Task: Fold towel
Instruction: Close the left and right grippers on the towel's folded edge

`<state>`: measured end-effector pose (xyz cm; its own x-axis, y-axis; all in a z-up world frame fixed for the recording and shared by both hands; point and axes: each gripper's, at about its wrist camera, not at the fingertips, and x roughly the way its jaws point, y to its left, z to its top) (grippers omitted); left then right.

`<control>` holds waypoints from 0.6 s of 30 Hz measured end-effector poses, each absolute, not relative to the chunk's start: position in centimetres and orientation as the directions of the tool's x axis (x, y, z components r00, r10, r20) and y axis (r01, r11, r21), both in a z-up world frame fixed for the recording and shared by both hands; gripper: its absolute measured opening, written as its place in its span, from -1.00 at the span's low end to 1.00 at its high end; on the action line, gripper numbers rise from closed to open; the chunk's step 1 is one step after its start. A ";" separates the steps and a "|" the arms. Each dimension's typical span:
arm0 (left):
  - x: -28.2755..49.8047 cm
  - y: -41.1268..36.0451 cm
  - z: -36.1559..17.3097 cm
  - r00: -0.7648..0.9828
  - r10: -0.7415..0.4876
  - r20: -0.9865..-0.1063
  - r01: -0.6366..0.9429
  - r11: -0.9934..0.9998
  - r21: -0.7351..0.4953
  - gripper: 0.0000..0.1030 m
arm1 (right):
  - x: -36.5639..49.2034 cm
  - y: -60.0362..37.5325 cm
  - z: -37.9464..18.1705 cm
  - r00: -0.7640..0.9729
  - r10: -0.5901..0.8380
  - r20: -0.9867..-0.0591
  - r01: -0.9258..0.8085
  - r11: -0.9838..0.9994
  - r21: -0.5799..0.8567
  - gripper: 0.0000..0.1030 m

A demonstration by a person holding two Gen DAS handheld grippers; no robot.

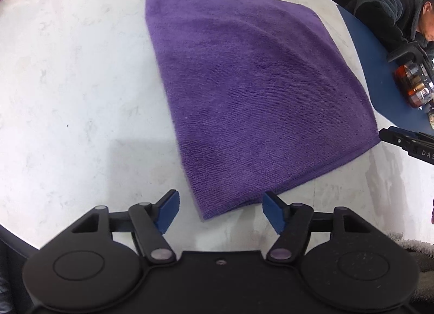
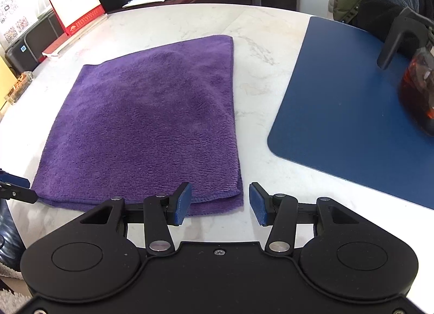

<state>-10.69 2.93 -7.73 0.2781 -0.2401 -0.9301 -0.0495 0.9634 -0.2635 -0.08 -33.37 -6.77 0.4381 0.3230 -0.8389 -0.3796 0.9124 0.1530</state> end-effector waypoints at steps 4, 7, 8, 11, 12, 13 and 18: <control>-10.4 3.5 -7.9 0.272 -0.277 -0.921 -0.036 0.954 -0.298 0.23 | -0.5 -32.4 -6.0 0.451 0.275 -0.849 -0.357 0.928 0.111 -0.10; -10.3 3.7 -8.1 0.267 -0.296 -0.917 -0.023 0.949 -0.313 0.24 | -0.9 -31.8 -5.5 0.462 0.245 -0.852 -0.341 0.936 0.085 -0.10; -10.2 3.8 -8.1 0.263 -0.300 -0.917 -0.020 0.949 -0.316 0.24 | -1.0 -31.6 -5.5 0.464 0.235 -0.854 -0.339 0.938 0.074 -0.10; -10.2 3.7 -8.1 0.255 -0.298 -0.920 -0.036 0.948 -0.317 0.23 | -1.3 -31.1 -5.5 0.467 0.225 -0.855 -0.342 0.938 0.060 -0.09; -10.2 3.5 -8.1 0.253 -0.296 -0.921 -0.039 0.948 -0.315 0.22 | -1.2 -31.0 -5.6 0.466 0.226 -0.856 -0.345 0.937 0.059 -0.09; -10.2 3.4 -8.0 0.252 -0.291 -0.923 -0.046 0.949 -0.311 0.20 | -1.2 -30.9 -5.6 0.464 0.227 -0.856 -0.351 0.935 0.058 -0.09; -10.0 2.7 -7.9 0.261 -0.251 -0.932 -0.114 0.951 -0.288 0.08 | -0.6 -30.9 -6.2 0.449 0.252 -0.857 -0.393 0.917 0.063 -0.10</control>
